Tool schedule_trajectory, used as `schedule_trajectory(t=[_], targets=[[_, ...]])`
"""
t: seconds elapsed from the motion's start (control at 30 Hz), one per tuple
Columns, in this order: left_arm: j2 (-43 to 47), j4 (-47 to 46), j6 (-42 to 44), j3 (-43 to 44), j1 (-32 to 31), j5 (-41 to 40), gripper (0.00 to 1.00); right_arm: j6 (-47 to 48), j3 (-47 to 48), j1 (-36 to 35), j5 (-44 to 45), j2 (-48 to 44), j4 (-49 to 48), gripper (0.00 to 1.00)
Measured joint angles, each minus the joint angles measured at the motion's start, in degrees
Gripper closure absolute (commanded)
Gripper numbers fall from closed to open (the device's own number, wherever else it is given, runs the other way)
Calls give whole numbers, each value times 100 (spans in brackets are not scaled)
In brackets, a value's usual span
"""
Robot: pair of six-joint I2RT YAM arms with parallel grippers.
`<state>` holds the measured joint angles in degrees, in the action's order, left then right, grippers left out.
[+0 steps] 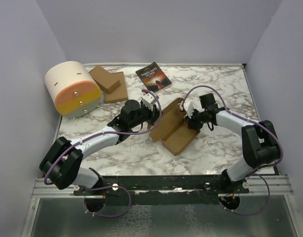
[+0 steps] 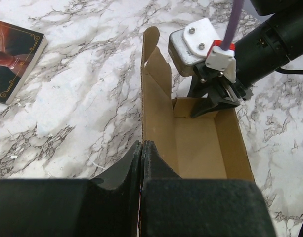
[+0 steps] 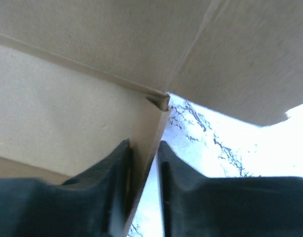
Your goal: Fold the paper box
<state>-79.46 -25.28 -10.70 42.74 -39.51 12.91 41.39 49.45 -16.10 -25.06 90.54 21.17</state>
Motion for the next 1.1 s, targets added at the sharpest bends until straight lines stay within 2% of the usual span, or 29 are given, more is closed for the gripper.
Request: schedule_trajectory(t=[0.07, 0.13, 0.4, 0.5, 0.6, 0.83, 0.87, 1.0, 1.1], targets=[[31, 31, 11, 0, -7, -24, 100, 2, 2, 4, 33, 83, 2, 94], [50, 50, 15, 2, -24, -33, 100, -17, 26, 4, 70, 203, -15, 99], [52, 94, 15, 109, -177, -39, 100, -234, 79, -24, 501, 278, -297, 98], [52, 96, 15, 111, -216, -52, 100, -264, 74, -35, 575, 278, -345, 90], [52, 96, 15, 111, -216, -66, 100, -258, 74, -35, 566, 278, -341, 99], [52, 98, 13, 114, -225, -103, 100, -264, -59, -125, 866, 153, -564, 99], [52, 98, 13, 120, -223, -103, 100, -269, -68, -133, 914, 142, -599, 97], [52, 103, 9, 146, -225, -103, 100, -267, -66, -162, 960, 142, -651, 78], [52, 94, 11, 151, -225, -118, 100, -210, -66, -160, 866, 144, -544, 70]])
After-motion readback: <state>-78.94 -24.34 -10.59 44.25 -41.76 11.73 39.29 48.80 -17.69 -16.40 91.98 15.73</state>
